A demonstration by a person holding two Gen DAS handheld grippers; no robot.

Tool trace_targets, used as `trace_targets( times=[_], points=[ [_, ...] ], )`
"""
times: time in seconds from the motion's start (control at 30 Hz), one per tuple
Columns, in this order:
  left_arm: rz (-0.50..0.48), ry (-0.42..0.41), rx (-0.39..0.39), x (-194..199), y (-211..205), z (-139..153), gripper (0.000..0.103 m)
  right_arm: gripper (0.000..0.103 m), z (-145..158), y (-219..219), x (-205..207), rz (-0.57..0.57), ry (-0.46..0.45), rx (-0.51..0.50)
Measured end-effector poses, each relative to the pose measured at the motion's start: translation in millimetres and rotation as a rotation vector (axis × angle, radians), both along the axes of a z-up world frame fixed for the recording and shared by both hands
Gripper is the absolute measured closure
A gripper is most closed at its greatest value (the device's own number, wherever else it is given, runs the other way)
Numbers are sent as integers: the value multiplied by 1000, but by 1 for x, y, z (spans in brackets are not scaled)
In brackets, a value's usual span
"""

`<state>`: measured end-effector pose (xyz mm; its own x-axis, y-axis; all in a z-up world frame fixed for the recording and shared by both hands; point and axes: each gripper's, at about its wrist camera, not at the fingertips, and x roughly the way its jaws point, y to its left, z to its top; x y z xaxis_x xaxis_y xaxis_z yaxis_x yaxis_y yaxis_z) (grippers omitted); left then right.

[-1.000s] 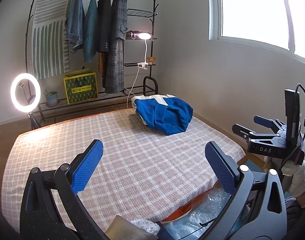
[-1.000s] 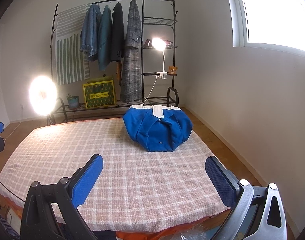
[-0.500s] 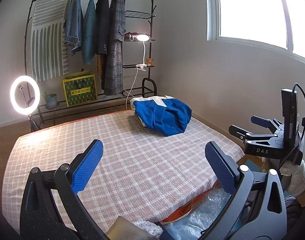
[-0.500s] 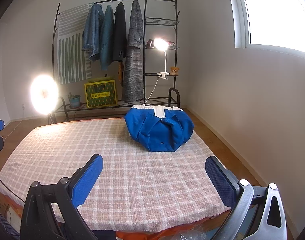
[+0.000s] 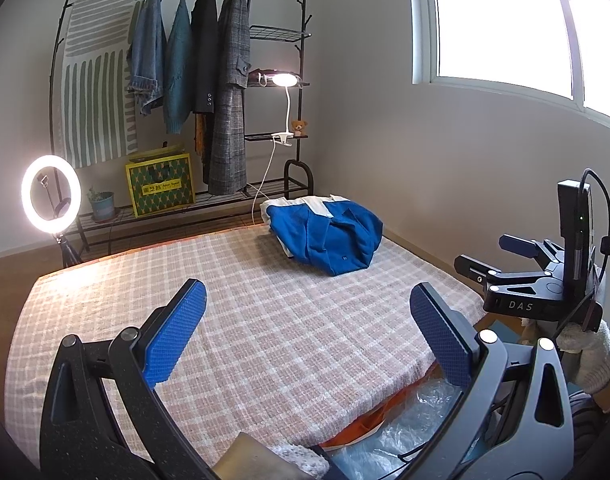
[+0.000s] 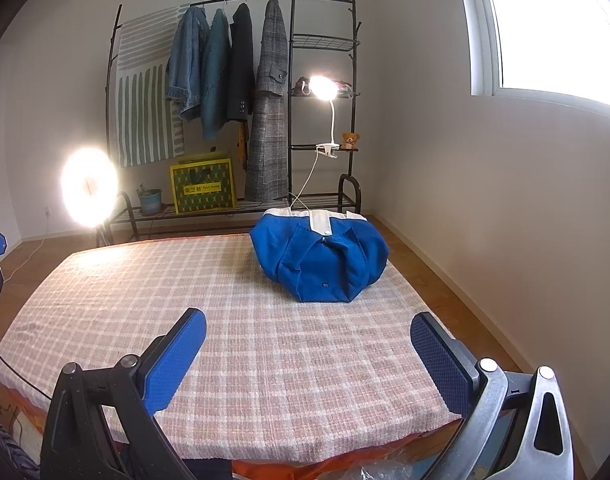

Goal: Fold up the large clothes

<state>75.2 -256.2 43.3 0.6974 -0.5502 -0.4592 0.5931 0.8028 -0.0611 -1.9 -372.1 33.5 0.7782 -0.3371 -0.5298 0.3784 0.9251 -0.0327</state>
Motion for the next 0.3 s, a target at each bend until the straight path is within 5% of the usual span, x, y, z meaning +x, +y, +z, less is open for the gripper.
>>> trace_targets(
  times=[0.3],
  points=[
    [12,-33,-10,-1,0,8,0,0,-2,0,1,9,6,-4]
  ],
)
